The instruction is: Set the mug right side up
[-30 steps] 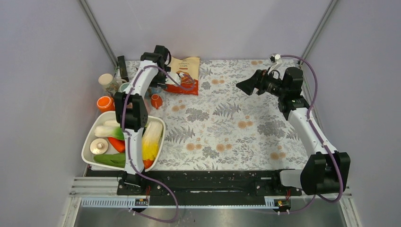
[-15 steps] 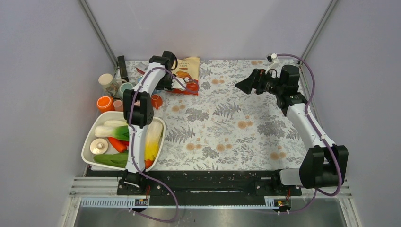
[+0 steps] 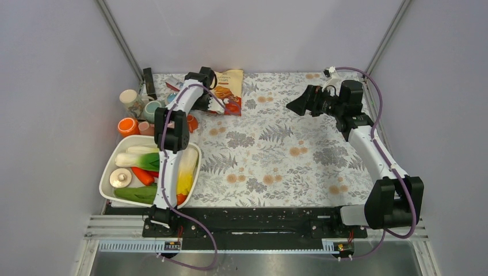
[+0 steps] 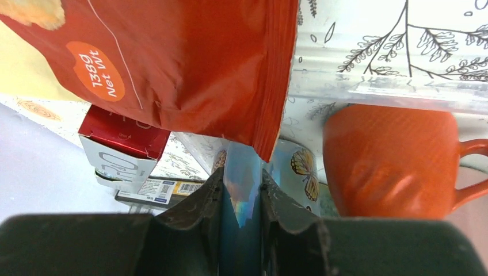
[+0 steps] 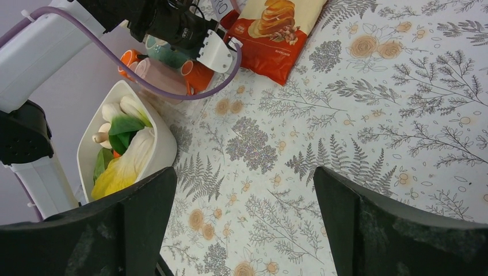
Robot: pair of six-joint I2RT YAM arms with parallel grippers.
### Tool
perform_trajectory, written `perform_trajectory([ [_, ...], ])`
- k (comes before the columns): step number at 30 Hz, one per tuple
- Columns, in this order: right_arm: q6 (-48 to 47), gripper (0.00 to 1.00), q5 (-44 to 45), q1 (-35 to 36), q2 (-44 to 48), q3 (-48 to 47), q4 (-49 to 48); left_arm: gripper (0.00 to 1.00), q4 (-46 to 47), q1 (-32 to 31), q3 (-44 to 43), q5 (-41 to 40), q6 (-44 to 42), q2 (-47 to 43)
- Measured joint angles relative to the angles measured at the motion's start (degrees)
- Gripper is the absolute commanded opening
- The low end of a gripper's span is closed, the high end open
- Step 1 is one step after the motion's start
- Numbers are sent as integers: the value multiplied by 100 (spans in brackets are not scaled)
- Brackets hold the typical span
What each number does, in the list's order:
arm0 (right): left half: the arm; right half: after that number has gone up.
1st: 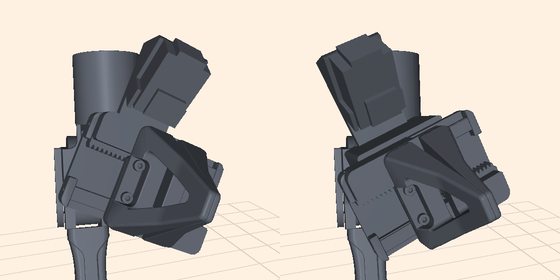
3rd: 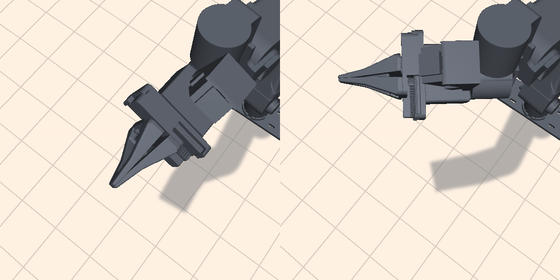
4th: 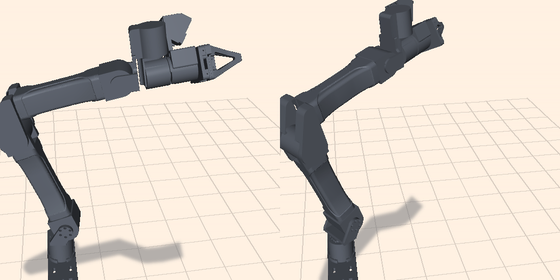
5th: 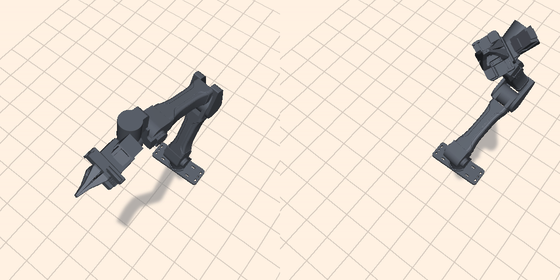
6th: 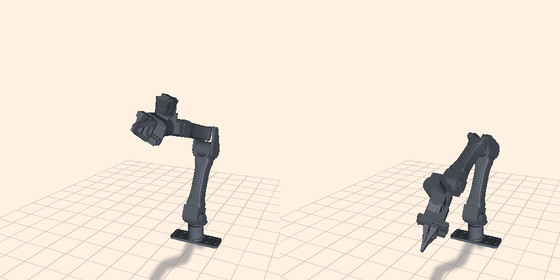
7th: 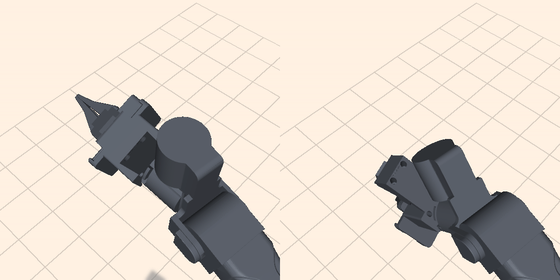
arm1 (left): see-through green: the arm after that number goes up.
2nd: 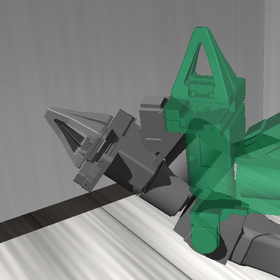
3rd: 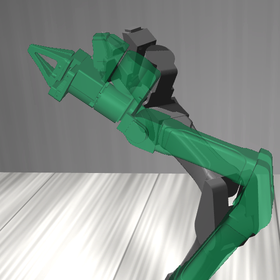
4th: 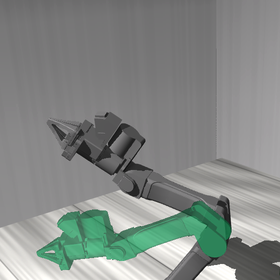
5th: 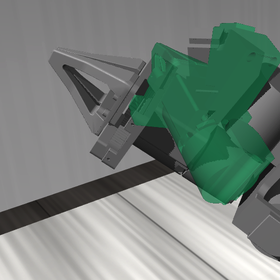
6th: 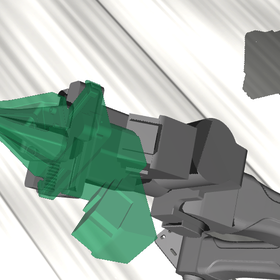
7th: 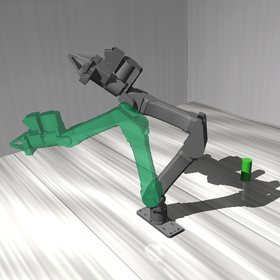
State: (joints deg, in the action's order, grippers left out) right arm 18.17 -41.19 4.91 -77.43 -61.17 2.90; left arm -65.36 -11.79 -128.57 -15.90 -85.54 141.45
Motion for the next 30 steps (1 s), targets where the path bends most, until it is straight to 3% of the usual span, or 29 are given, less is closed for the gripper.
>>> perform_trajectory([
  [10,2,99,129,20,131,0,9,0,490,0,457,332,186,-466],
  [21,4,99,173,155,192,0,7,0,999,-116,573,1060,988,-1392],
  [30,127,99,389,636,184,-63,11,0,1279,-83,273,1556,3029,-1534],
])
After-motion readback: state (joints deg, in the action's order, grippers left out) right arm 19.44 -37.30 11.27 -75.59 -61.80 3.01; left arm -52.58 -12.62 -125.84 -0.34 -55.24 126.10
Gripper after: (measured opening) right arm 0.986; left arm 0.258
